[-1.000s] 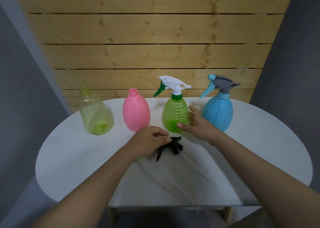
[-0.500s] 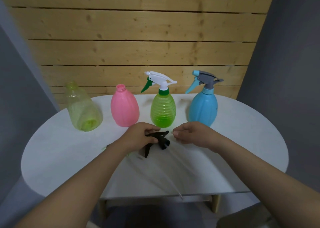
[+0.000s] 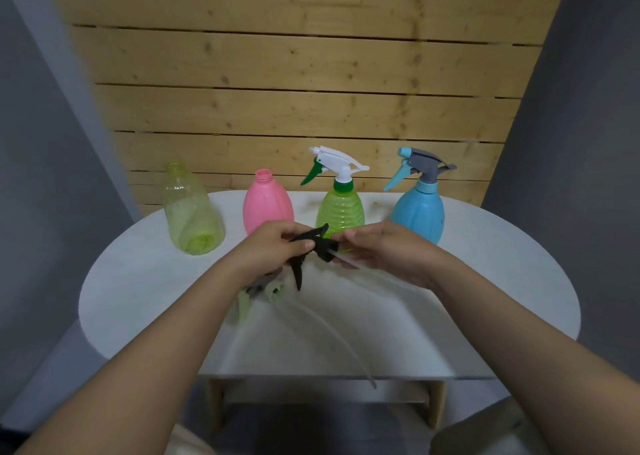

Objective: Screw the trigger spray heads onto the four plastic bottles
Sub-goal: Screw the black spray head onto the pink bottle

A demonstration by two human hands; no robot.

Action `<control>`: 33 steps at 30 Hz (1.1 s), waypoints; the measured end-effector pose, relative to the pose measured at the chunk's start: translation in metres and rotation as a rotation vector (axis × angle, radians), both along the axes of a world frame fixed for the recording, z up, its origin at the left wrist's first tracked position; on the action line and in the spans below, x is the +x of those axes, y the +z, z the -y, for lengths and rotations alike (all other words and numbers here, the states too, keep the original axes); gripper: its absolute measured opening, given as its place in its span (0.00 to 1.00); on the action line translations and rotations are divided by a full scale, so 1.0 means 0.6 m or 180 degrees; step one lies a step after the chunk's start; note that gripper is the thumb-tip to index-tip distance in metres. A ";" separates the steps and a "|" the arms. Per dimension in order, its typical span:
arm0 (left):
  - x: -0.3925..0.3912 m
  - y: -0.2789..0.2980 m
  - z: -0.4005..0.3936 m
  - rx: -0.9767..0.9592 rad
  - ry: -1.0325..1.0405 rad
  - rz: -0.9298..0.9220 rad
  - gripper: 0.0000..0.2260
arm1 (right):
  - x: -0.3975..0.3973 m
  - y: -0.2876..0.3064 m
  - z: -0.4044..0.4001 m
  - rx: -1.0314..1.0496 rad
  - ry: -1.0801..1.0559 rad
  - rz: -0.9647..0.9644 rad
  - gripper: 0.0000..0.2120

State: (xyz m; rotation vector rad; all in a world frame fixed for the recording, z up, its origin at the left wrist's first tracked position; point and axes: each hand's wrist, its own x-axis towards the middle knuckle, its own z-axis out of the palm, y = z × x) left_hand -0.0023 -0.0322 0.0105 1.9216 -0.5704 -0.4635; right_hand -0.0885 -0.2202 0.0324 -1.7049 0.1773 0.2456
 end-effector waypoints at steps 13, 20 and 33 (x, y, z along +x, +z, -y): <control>0.042 0.020 -0.180 0.0170 0.1020 0.0399 0.06 | 0.138 -0.023 -0.136 -0.1810 -0.0322 0.0534 0.41; 0.057 0.016 -0.196 0.0132 0.1082 0.0365 0.02 | 0.202 -0.064 -0.170 -0.1246 -0.0607 0.0655 0.44; 0.052 0.018 -0.204 0.0170 0.1217 0.0115 0.07 | 0.215 -0.073 -0.175 -0.1425 -0.0635 0.1001 0.41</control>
